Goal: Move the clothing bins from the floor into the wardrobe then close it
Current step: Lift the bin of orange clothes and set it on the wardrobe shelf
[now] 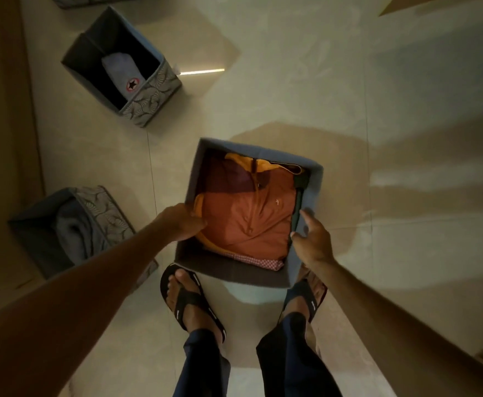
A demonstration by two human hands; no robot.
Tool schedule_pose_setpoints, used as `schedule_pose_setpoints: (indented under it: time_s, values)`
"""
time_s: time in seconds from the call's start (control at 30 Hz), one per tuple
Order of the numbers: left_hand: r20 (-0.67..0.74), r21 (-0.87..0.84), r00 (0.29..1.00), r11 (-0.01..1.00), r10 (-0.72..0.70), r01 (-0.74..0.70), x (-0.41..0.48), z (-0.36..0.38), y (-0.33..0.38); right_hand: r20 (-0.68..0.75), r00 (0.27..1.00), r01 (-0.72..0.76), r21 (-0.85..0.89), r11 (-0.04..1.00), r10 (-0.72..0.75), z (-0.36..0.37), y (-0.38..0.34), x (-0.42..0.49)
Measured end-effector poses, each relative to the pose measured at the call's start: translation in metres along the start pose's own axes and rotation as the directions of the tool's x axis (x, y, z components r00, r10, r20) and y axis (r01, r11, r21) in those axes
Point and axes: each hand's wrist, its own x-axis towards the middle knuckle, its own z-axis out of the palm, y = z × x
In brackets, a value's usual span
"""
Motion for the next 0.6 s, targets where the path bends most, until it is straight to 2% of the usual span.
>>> schedule_pose_setpoints:
  time_s: [0.13,0.27,0.47,0.6]
  values:
    - [0.018,-0.098,0.996,0.992,0.084,-0.082,0.006,0.013,0.0,0.093,0.995,-0.008,-0.208,0.978,0.028,-0.012,0.003,0.005]
    - [-0.039,-0.155,0.99,0.978,0.138,-0.143,-0.011,0.019,0.013,0.061,0.998,0.05,-0.313,0.949,-0.032,-0.019,-0.01,-0.006]
    - [-0.123,-0.167,0.978,0.967,0.171,-0.19,-0.082,-0.014,0.015,0.058,0.997,0.072,-0.303,0.95,-0.058,-0.063,-0.049,-0.06]
    - [-0.218,-0.171,0.955,0.955,0.202,-0.241,-0.192,-0.067,0.008,0.018,0.993,0.115,-0.298,0.947,-0.115,-0.119,-0.107,-0.153]
